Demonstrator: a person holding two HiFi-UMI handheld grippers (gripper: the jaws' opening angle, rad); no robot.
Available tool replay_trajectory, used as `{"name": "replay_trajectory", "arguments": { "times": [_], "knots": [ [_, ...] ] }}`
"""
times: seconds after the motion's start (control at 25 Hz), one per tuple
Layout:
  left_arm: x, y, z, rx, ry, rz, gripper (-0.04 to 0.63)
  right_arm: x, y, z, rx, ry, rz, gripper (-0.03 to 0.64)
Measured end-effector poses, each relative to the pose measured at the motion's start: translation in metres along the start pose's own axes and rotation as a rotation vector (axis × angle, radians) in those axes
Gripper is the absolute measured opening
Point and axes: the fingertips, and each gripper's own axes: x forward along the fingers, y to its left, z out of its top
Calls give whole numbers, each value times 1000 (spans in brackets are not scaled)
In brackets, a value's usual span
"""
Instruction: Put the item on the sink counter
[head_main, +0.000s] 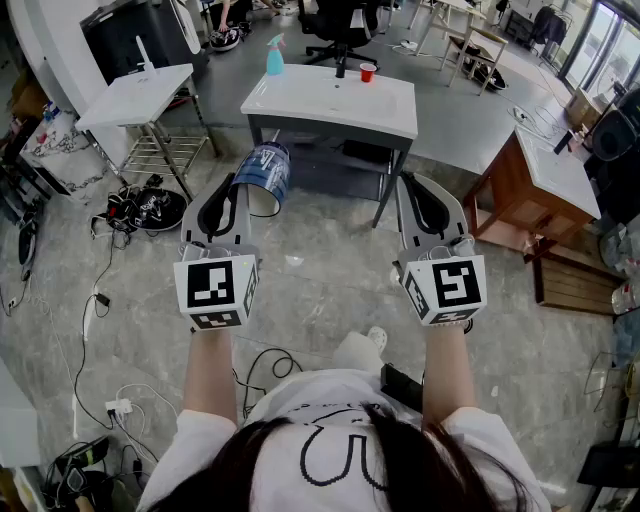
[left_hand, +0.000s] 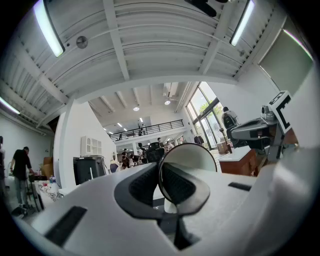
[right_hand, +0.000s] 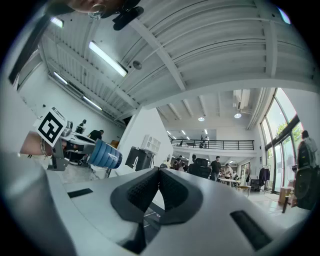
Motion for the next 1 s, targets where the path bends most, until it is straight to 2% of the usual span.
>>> {"name": "replay_trajectory", "arguments": {
  "times": [0.24,0.48,0.72,1.0],
  "knots": [
    [5,8,0,23,-3,-5,37,11,8,-4,-1,15,17,26],
    [32,20,-10,26,1,8,37,43,-1,-12,29,-17,19,26],
    [90,42,-29,15,22,21,37,102,-19,-34,16,-6,30,26],
    [186,68,-40,24,30,14,37,193,-53,-60,21,-2,46,26]
  ]
}}
